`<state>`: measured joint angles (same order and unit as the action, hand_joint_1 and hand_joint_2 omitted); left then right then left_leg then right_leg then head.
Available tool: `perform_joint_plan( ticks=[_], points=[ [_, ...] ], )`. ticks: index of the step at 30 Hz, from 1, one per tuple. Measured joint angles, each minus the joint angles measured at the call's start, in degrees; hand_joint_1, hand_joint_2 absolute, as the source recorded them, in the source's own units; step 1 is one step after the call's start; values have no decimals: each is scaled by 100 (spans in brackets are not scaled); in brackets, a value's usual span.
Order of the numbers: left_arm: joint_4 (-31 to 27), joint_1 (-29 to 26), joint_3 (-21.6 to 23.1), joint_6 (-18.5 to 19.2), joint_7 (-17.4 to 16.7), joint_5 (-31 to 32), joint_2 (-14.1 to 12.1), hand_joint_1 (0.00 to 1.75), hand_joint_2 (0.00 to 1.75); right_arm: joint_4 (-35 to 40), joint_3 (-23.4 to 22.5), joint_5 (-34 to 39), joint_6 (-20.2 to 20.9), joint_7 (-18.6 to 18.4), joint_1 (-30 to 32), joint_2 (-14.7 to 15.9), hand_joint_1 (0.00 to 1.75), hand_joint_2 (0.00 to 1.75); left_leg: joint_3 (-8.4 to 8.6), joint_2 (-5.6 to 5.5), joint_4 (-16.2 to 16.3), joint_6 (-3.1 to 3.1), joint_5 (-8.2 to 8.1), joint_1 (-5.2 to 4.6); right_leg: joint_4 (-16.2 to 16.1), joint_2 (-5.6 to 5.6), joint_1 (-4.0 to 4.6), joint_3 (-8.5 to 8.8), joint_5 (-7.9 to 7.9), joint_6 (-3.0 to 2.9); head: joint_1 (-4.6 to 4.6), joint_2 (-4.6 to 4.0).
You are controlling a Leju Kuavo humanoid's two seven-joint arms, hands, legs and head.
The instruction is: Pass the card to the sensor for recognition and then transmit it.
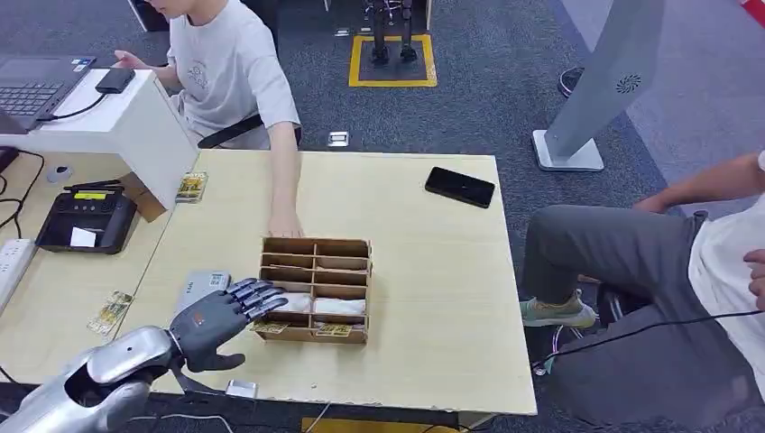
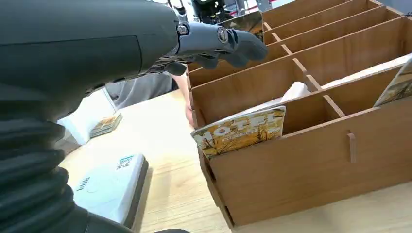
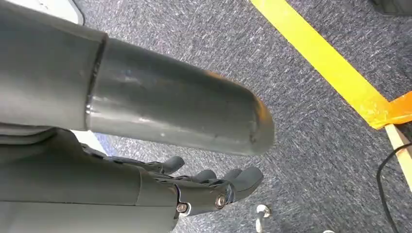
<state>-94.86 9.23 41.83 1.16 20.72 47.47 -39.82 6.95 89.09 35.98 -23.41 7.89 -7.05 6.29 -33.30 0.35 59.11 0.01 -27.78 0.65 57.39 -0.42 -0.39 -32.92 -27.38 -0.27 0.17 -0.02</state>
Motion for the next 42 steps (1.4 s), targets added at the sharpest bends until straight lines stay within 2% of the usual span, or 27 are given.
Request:
perform_joint_plan(
  ticks=[18, 42],
  points=[
    [0, 3, 53, 0, -42, 17, 9, 0, 175, 0, 0, -4, 0, -2, -22, -4, 0, 0, 0, 0, 0, 0, 0, 0, 0, 0, 0, 0, 0, 0, -2, 0],
    [48, 45, 223, -98, -2, 15, 382, 0, 175, 0, 0, -15, 22, -17, -48, -11, 0, 0, 1, 1, 0, 0, 0, 0, 0, 1, 0, 0, 0, 0, 0, 0]
  ],
)
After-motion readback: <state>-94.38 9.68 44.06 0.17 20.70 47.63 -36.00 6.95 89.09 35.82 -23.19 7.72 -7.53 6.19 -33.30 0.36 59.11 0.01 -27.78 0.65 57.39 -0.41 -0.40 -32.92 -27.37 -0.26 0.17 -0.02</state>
